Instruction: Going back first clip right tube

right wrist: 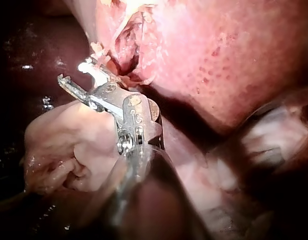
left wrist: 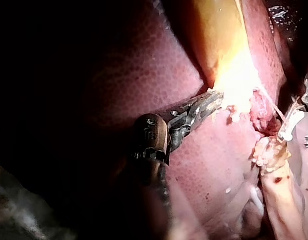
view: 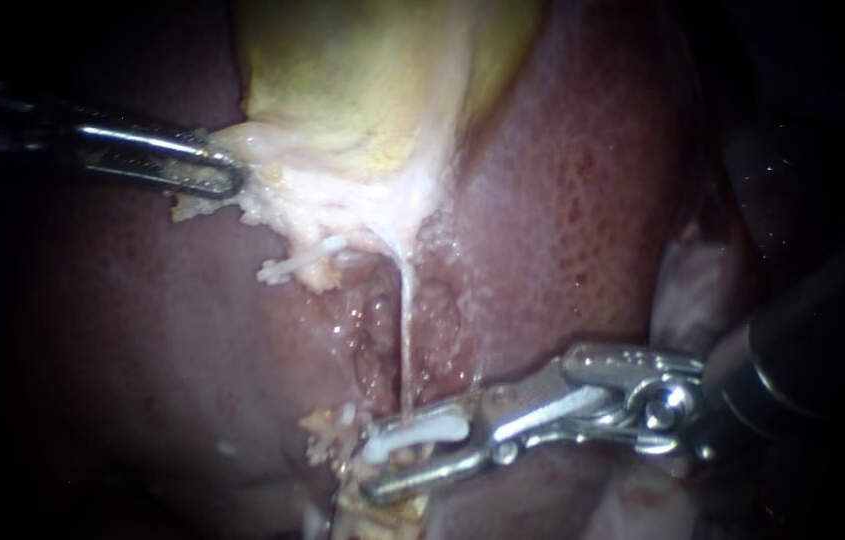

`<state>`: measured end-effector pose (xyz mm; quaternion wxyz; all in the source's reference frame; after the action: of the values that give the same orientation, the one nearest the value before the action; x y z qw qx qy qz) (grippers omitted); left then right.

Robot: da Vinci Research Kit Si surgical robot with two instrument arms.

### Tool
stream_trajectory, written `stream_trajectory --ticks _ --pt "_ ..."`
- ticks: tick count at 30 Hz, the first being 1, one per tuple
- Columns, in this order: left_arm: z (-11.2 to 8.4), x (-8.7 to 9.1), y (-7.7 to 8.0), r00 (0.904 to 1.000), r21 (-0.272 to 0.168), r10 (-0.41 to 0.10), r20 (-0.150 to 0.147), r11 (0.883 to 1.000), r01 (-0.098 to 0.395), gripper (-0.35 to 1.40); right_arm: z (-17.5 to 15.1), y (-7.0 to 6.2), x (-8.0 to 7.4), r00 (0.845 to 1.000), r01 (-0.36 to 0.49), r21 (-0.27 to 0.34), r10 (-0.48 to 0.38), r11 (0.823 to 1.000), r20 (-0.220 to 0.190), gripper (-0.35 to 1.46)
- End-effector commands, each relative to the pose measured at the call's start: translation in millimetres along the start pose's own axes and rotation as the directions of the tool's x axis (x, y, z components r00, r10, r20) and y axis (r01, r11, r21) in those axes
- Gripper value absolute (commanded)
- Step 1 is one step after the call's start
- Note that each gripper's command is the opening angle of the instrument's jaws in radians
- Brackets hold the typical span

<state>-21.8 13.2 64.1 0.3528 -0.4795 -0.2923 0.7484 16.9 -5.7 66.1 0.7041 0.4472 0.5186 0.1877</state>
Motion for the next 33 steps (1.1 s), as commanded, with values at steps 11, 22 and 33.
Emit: stream_trajectory --ticks 11,22,33 --pt "0.0 0.0 0.1 1.0000 -0.001 -0.001 0.000 1.000 0.001 -0.35 -2.3 4.6 -0.1 0.989 0.121 -0.236 -0.137 0.964 -0.051 0.49" --pt "-0.1 0.0 0.3 1.0000 0.002 -0.002 -0.001 1.000 0.002 -0.35 -4.4 5.0 -0.7 0.976 0.214 -0.317 -0.218 0.924 0.023 0.50" --pt "-0.2 0.0 0.3 1.0000 0.001 -0.001 -0.001 1.000 0.001 -0.35 -9.7 1.8 0.4 0.919 0.387 -0.353 -0.386 0.852 0.076 0.50"
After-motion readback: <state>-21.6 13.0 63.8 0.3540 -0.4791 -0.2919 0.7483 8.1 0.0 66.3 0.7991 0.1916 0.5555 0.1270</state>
